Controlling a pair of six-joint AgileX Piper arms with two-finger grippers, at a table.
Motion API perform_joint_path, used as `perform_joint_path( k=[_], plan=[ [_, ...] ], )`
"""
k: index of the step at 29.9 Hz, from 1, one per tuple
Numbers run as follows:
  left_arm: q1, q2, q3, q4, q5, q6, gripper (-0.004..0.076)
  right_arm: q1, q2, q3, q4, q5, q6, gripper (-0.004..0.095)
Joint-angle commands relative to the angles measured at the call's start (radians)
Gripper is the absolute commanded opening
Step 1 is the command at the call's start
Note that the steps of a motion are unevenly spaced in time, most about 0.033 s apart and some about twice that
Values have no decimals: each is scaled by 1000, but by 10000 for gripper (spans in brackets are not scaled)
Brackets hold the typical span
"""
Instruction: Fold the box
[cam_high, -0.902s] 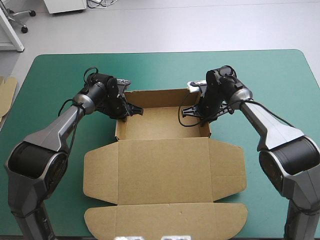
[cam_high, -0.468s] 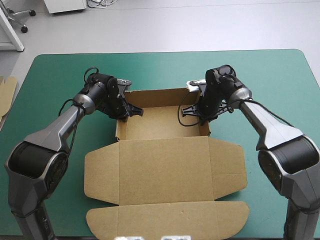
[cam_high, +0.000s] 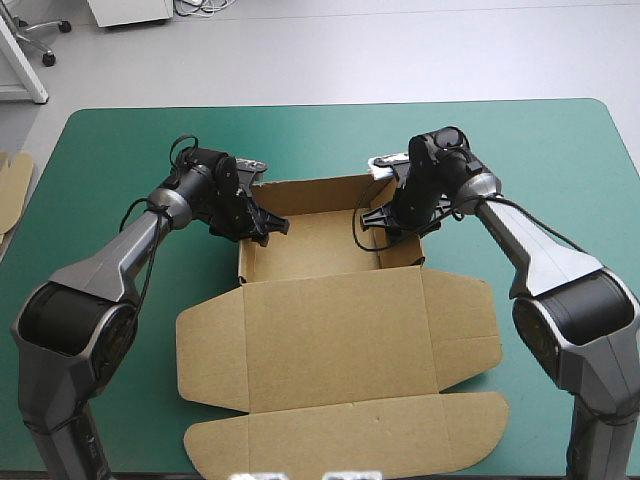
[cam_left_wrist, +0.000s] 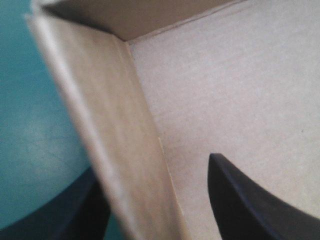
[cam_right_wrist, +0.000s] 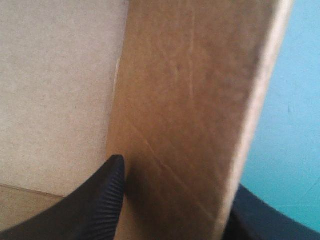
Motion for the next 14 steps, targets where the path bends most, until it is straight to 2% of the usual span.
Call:
perform_joint_path(
  k=[1,6,14],
  plan=[
    [-12,-47,-26,-31,-16,-6,421,0,-55,-31,-22,11,-13,460],
    [-12,-47,-26,-31,-25,-6,421,0,-55,-31,-69,8,2,464],
    [-12,-71,-36,-22,-58,-6,421,0,-55,-72,-69,5,17,464]
  ],
)
